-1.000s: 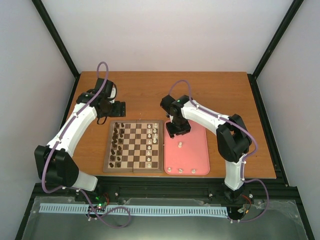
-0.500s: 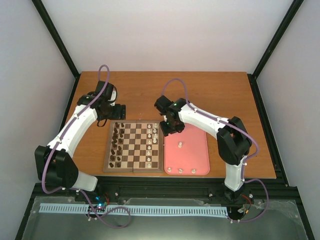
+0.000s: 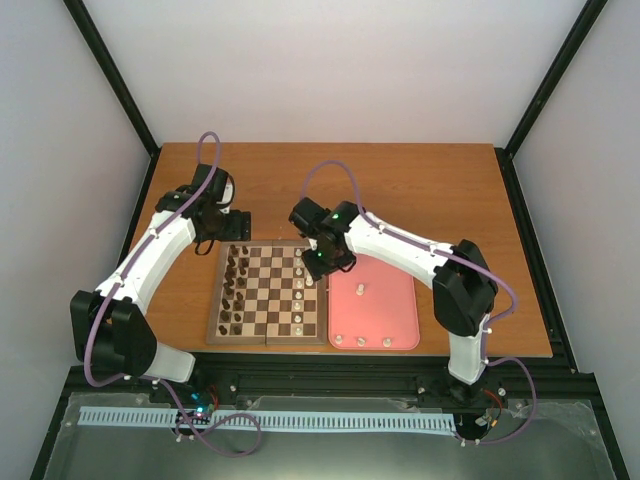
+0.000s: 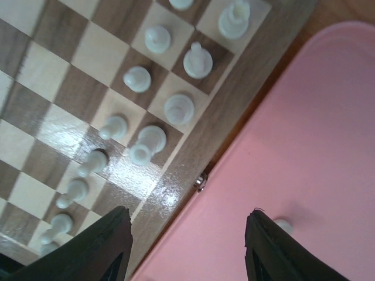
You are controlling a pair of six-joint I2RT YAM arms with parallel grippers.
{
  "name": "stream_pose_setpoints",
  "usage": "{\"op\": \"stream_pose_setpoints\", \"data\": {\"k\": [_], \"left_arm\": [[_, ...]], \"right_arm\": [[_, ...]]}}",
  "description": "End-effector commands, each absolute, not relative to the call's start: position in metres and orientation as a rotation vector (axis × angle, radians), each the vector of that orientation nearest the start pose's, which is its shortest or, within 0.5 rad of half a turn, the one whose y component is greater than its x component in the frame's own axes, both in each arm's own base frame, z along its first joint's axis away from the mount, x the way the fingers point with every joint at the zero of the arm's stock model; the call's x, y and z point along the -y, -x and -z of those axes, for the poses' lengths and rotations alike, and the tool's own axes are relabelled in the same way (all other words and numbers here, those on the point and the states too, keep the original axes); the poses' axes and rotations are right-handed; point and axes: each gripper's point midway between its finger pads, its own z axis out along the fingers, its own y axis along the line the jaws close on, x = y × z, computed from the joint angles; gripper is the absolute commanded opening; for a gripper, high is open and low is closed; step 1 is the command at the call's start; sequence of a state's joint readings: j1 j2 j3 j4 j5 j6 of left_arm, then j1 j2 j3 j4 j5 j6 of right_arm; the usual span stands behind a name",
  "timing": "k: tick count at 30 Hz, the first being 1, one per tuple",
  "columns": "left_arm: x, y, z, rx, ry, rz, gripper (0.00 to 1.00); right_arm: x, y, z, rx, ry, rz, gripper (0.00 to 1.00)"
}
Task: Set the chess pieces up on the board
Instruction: Adjust the chess piece on the chessboard.
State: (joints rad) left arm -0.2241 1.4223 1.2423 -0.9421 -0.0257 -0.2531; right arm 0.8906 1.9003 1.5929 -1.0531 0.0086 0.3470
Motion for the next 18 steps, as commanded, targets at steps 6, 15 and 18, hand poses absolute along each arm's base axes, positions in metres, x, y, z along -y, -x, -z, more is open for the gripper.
{"op": "stream_pose_setpoints", "data": {"k": [6,15,18], "left_arm": [[0.065,-0.339,-0.180,-2.653,0.052,0.075,1.00],[0.066,-0.340,-0.181,-2.651,0.050,0.082,1.00],[0.067,-0.340,-0.180,-2.655,0.050,0.090,1.00]], "right_arm": [[-0.340,-0.263,-0.116,-2.830,0.895,-0.221,0.51],[-0.358,-0.254,-0.101,-2.849,0.903,-0.219,0.45],[-0.359,-0.254,-0.097,-2.856,0.890,-0.199,0.44]]}}
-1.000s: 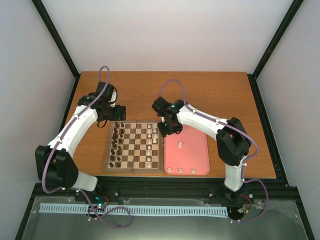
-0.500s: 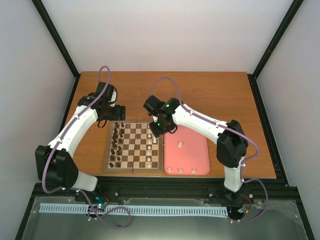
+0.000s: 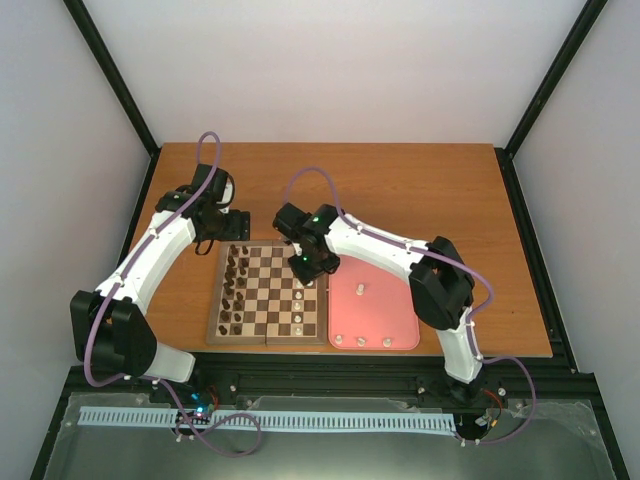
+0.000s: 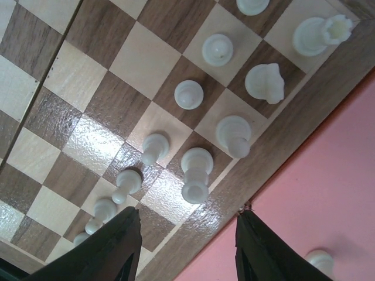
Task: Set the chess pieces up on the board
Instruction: Adjust the chess piece on the chessboard.
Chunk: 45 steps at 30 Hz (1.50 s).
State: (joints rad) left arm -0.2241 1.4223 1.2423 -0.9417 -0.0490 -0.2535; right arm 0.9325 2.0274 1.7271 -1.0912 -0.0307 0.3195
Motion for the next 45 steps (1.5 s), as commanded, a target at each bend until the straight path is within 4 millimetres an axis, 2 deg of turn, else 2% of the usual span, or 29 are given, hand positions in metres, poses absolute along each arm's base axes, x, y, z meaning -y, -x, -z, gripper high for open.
{"op": "stream_pose_setpoints", "data": {"k": [1,11,23,31,35,37,40,45], "left_arm": [[0.067,-0.340,-0.179,-2.656,0.048,0.092,1.00],[0.068,-0.339,-0.176,-2.664,0.051,0.094,1.00],[0.067,-0.338,-0.179,-2.657,0.051,0.091,1.00],[0.066,-0.335,-0.179,-2.655,0.053,0.088,1.00],[0.065,-0.334,-0.181,-2.651,0.054,0.086,1.00],[0.065,-0.334,-0.180,-2.652,0.053,0.087,1.00],[0.065,-0.334,-0.180,-2.653,0.053,0.087,1.00],[0.065,-0.335,-0.179,-2.653,0.056,0.083,1.00]], "right_arm": [[-0.359,-0.255,-0.096,-2.857,0.883,-0.197,0.43],[-0.359,-0.256,-0.082,-2.876,0.870,-0.167,0.35],[-0.363,-0.260,-0.077,-2.872,0.869,-0.163,0.31],[-0.364,-0.258,-0.072,-2.882,0.878,-0.170,0.21],[-0.364,-0.258,-0.068,-2.891,0.883,-0.166,0.20],[-0.364,-0.257,-0.066,-2.894,0.886,-0.168,0.15],[-0.363,-0.257,-0.068,-2.896,0.878,-0.163,0.08],[-0.358,-0.256,-0.076,-2.894,0.865,-0.150,0.03]]}}
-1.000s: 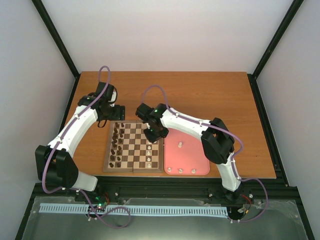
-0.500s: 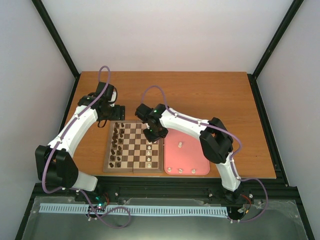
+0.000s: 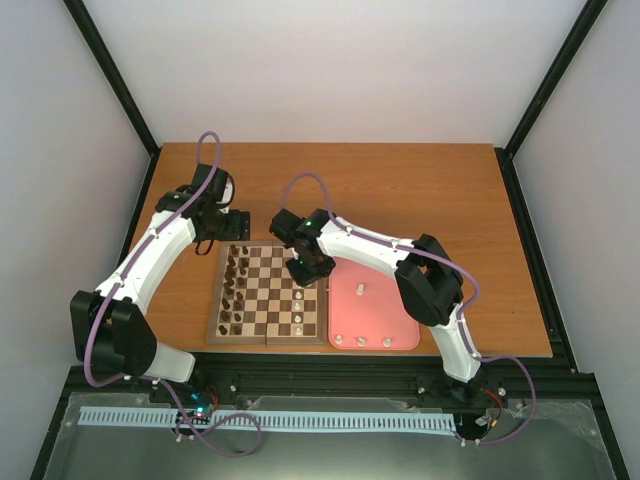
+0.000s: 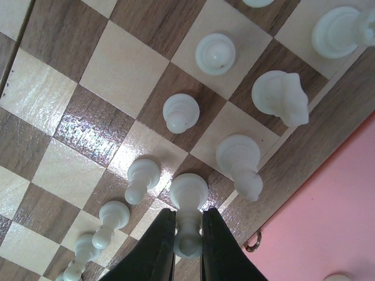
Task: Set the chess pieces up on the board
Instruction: Adjust the chess piece on the chessboard.
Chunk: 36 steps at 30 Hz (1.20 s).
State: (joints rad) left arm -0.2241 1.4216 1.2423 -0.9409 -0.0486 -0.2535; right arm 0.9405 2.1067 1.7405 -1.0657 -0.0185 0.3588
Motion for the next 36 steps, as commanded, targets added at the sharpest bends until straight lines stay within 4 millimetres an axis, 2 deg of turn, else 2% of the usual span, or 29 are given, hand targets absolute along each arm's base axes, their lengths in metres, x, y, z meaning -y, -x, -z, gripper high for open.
{"op": "stream_pose_setpoints", "data": {"k": [1,9,12,17,36], "left_arm": [[0.065,-0.335,-0.180,-2.651,0.056,0.085,1.00],[0.065,-0.335,-0.182,-2.646,0.057,0.085,1.00],[0.065,-0.335,-0.181,-2.648,0.056,0.085,1.00],[0.064,-0.334,-0.183,-2.643,0.056,0.083,1.00],[0.063,-0.330,-0.184,-2.637,0.056,0.083,1.00]], "right_arm": [[-0.357,-0.255,-0.078,-2.893,0.866,-0.150,0.03],[-0.345,-0.236,-0.098,-2.914,0.872,-0.156,0.03],[-0.346,-0.225,-0.098,-2.923,0.897,-0.152,0.03],[-0.346,-0.214,-0.087,-2.948,0.920,-0.152,0.04],[-0.352,-0.227,-0.073,-2.922,0.924,-0.100,0.05]]}}
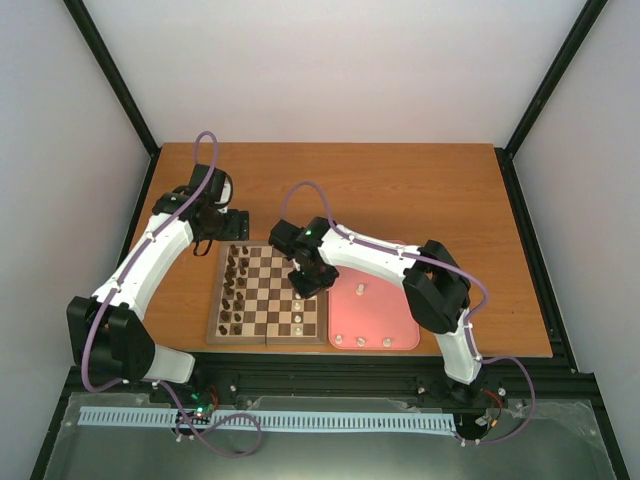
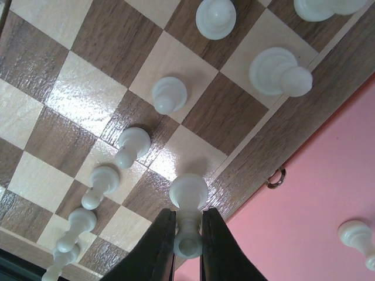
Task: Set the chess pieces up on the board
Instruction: Adjust the chess piece on the chessboard, then pick up the chess piece from the storage box.
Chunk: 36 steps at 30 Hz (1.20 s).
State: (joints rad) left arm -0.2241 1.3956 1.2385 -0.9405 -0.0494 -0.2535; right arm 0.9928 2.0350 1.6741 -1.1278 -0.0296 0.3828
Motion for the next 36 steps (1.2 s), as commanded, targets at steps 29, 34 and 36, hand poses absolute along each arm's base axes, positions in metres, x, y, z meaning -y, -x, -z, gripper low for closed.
{"op": "stream_pose_setpoints", "data": {"k": [29,34,36], "left_arm": [[0.062,-0.334,-0.182,-2.640,0.055,0.067,1.00],[0.063,-0.334,-0.184,-2.639,0.054,0.071,1.00],[0.063,-0.333,-0.184,-2.638,0.054,0.073,1.00]], "right_arm": [[-0.355,-0.238,-0.096,-2.848,0.932,-0.103,0.38],[-0.349,-0.246,-0.149,-2.749,0.863,-0.163,0.48],[-0.336,-0.250,-0.161,-2.755,0.805,-0.196,0.48]]}}
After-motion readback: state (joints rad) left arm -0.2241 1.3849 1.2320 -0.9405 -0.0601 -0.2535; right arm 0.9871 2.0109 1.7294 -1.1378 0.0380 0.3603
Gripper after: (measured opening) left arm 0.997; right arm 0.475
